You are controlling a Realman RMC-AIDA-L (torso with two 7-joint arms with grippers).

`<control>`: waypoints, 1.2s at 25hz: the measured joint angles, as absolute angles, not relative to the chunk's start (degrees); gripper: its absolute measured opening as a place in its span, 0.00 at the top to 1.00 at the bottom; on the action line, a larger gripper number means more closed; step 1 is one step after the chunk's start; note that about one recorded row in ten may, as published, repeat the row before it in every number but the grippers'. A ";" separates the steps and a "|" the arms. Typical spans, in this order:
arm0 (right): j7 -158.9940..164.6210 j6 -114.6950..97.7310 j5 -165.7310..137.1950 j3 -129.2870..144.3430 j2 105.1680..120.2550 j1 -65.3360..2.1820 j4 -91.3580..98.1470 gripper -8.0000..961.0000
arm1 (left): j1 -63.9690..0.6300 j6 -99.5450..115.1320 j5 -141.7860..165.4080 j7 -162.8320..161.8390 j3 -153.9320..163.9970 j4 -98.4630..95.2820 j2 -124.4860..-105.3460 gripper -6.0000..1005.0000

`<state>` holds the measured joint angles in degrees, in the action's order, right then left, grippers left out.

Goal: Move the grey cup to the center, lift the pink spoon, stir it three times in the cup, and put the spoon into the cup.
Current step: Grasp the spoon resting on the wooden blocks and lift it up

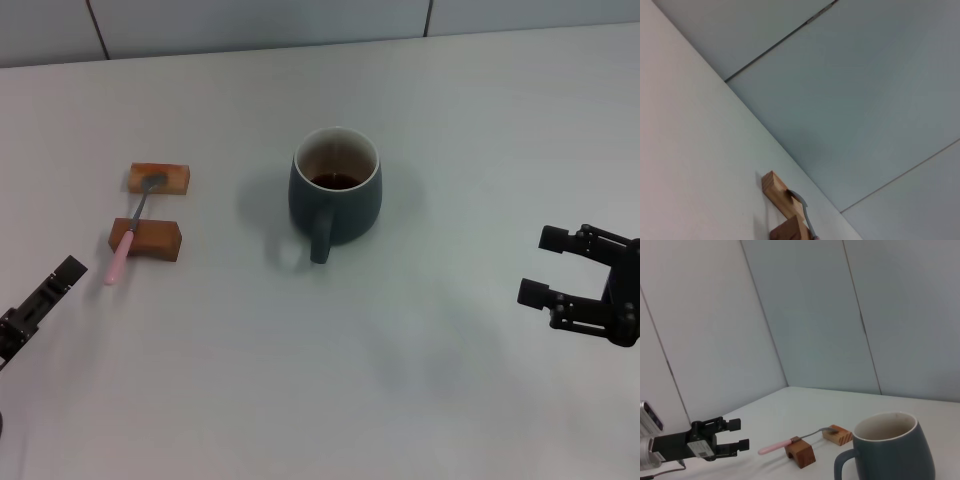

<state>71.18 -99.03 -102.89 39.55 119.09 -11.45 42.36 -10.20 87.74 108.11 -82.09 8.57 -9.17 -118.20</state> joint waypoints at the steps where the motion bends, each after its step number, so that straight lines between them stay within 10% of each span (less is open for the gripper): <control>1: 71.18 -99.03 -102.89 39.55 119.09 -11.45 42.36 0.14 | -10.20 87.74 108.11 -82.09 8.57 -9.17 -118.20 0.27; 30: 71.19 -99.45 -103.23 39.55 119.09 -11.34 42.35 0.14 | -12.67 83.04 108.08 -86.25 7.61 -2.39 -118.32 0.28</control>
